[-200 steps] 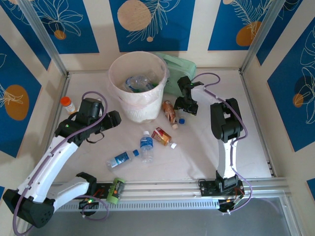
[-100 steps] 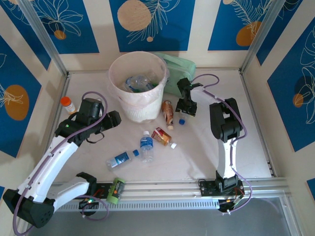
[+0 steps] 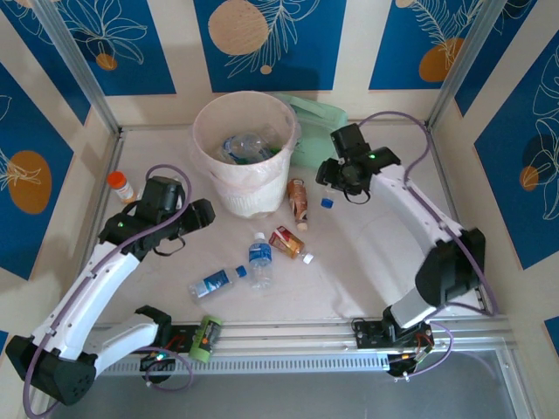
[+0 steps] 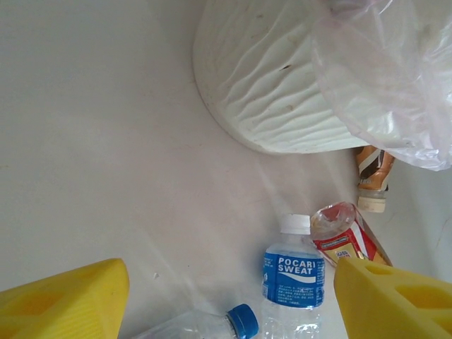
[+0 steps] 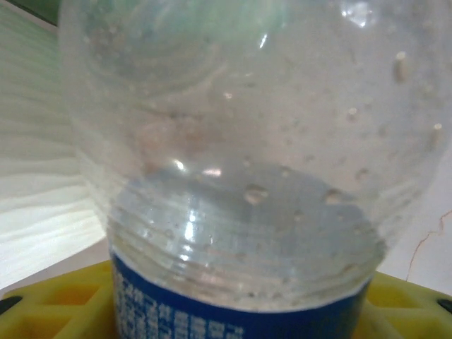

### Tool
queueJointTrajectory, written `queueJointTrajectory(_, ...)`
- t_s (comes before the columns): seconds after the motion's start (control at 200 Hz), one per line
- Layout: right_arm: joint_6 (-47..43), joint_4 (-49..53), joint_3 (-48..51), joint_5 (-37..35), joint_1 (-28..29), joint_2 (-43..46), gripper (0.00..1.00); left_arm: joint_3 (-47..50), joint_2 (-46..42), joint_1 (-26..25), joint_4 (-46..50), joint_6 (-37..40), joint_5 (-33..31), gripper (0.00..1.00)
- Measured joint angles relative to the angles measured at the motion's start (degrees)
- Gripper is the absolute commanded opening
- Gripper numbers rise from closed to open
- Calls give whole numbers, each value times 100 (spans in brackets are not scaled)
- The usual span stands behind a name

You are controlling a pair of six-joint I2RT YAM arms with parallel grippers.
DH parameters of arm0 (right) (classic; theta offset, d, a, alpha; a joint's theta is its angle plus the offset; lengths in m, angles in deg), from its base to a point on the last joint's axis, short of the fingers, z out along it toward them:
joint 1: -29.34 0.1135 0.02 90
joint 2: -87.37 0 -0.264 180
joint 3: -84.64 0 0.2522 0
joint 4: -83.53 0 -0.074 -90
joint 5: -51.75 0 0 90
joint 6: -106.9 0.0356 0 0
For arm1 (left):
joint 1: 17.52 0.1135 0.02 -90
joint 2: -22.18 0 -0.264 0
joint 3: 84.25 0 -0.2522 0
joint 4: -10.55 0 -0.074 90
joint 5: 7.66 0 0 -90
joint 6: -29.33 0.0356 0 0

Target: Put the plastic bottles in the bin

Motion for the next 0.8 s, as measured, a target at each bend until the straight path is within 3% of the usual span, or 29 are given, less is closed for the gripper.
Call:
queueJointTrajectory(0.155,-4,131,-890,153,79,372,58,186,4,0,-28,-4,55,75)
queueJointTrajectory(0.35,-7,160,-2107,575,350,188,58,426,26,-2,-61,-20,142,74)
queueJointTrajectory(0.8,-96,706,-5112,1373,809,-1991,59,957,195,-638,-7,-155,138,78)
